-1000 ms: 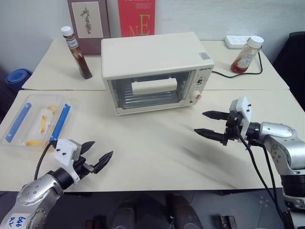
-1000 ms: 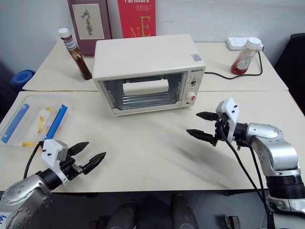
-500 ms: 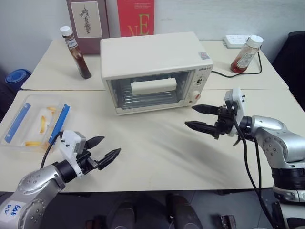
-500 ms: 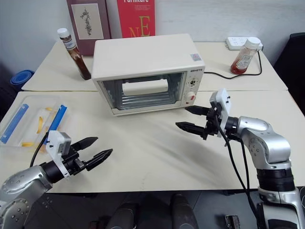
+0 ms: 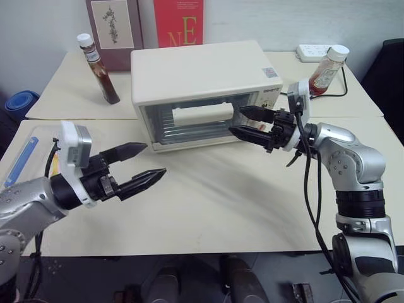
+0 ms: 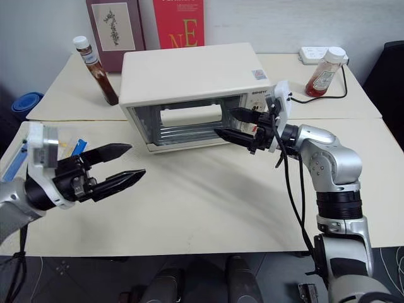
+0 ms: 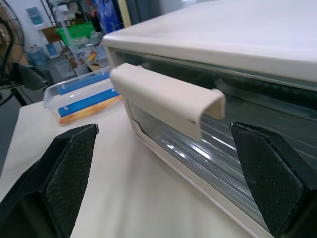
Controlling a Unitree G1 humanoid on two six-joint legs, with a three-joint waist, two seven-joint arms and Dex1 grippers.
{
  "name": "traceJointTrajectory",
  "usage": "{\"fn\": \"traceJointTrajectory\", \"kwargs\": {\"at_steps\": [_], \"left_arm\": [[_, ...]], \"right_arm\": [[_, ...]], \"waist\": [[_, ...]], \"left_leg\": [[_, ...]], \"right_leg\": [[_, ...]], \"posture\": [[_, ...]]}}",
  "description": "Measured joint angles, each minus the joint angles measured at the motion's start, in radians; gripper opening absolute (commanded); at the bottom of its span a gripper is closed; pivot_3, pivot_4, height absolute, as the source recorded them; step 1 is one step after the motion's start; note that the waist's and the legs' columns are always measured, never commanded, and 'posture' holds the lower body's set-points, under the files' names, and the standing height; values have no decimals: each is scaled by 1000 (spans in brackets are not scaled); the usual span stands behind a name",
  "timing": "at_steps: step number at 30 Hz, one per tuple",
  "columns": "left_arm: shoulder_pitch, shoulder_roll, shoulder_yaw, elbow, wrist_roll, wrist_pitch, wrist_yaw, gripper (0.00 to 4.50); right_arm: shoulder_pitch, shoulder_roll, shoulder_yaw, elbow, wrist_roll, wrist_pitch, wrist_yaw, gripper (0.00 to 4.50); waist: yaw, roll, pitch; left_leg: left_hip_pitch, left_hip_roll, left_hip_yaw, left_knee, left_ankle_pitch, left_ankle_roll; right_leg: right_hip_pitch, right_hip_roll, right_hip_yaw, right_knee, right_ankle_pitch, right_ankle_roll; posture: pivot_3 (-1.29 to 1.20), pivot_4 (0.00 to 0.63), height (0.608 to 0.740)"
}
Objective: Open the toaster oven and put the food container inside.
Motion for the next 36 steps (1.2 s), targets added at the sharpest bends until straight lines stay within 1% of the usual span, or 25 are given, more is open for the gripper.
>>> {"fn": "traceJointTrajectory", "kwargs": {"at_steps": [7,11,14,16,20,26,27,29,32,36], "left_arm": [[-27,10,-50,25,42,-7,16,4500],[-98,6,-65,36,50,-19,39,4500],[-194,1,-100,103,91,-37,58,3919],[-238,2,-113,154,131,-49,59,3313],[-298,18,-215,236,248,-86,-22,2092],[-347,36,-404,318,481,-206,-171,220],[-349,37,-428,329,508,-224,-193,19],[-351,37,-471,350,562,-256,-233,19],[-355,36,-516,371,626,-292,-283,19],[-351,33,-530,377,671,-318,-329,19]], "right_arm": [[41,14,18,-82,21,39,14,4449],[98,7,19,-147,32,48,26,4449],[176,-25,20,-219,34,48,46,4500],[224,-32,24,-252,40,48,59,4500],[306,-38,43,-298,38,30,70,4500],[333,-38,62,-310,27,5,66,4500],[339,-38,62,-313,27,1,65,4500],[351,-40,62,-323,27,0,58,4500],[389,-77,60,-356,15,-6,46,4500],[491,-175,0,-407,12,-5,47,4500]], "waist": [[-1,0,0],[-1,0,0],[2,0,0],[-4,0,0],[-11,0,0],[-18,0,0],[-18,0,0],[-18,0,0],[-12,0,0],[2,0,0]], "left_leg": [[-1,0,1,-1,0,0],[-3,0,3,-1,0,0],[-3,1,4,-1,0,0],[-2,1,6,-1,0,0],[-1,1,10,-2,0,0],[-1,1,12,-2,0,0],[-1,1,12,-2,0,0],[-2,1,13,-2,0,0],[-2,1,13,-2,0,0],[-3,0,13,-2,0,0]], "right_leg": [[-2,0,1,0,0,0],[-6,1,3,2,0,0],[-7,1,3,3,0,0],[-8,1,5,3,0,0],[-10,2,8,5,0,0],[-11,3,12,6,0,0],[-11,3,12,6,0,0],[-12,3,12,5,0,1],[-12,3,13,5,1,1],[-12,3,13,4,1,2]], "posture": [[0,150,740],[0,150,740],[0,150,740],[0,150,740],[0,150,740],[0,150,740],[0,150,740],[0,150,740],[0,150,740],[0,150,740]]}}
